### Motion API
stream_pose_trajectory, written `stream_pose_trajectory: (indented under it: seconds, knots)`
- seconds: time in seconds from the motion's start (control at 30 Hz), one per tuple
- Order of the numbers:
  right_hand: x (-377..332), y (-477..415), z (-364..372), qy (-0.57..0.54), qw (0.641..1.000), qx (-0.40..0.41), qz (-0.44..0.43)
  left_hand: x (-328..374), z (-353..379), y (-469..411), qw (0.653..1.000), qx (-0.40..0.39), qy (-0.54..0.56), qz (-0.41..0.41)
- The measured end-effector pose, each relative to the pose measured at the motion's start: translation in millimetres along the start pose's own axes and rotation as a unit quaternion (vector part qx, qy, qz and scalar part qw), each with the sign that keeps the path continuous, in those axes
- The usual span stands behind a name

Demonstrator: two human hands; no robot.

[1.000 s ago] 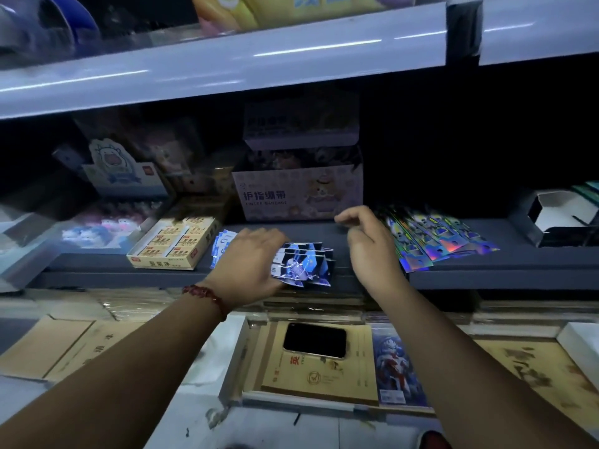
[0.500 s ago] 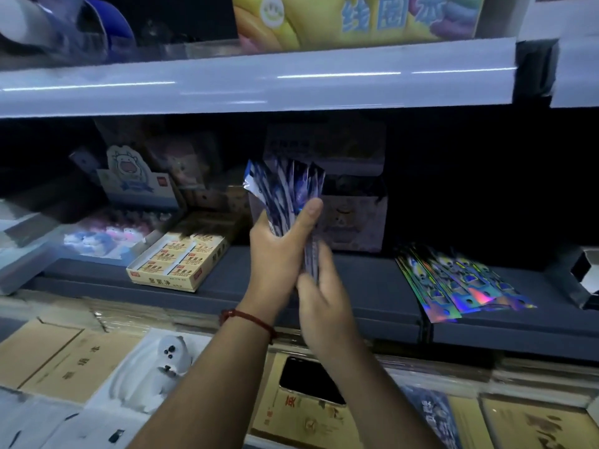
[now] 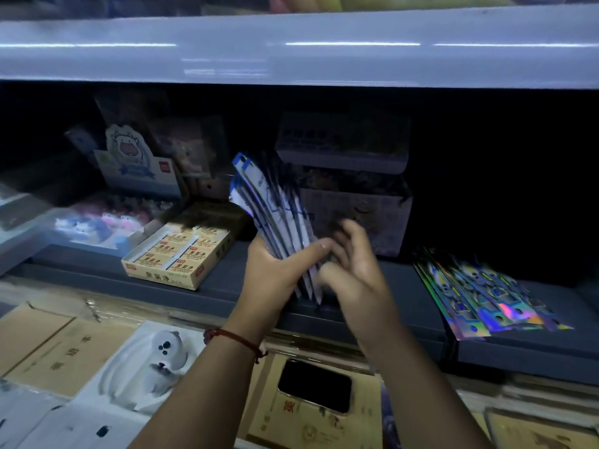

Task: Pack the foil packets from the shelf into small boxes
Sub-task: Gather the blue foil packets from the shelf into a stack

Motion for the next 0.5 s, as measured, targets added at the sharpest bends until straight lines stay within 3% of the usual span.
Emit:
stream_pose_trajectory:
  seconds: [0.1,0.2,0.5]
  knots:
    - [-18,-8,-3,-0.024,0.999,-0.004,-0.035,0,14,-1,0.996,-0.054,-0.070,0.013]
    - [-25,-13,-2,0.032,0.999,0.017,-0.039,2,26,2,0.986,-0.081,-0.139,0.044]
    - [-20,-17,1,0.029,0.999,0.022,-0.037,10,16,8,0.990,-0.063,-0.099,0.085]
Point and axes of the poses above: each hand's wrist, its own y-axis away from the middle knuckle, its own z-axis out of the palm, x = y × z, the point moved 10 cm from there along -y, towards the middle knuckle, and after that the axes turned 14 degrees about -z, right-handed, at the moved point
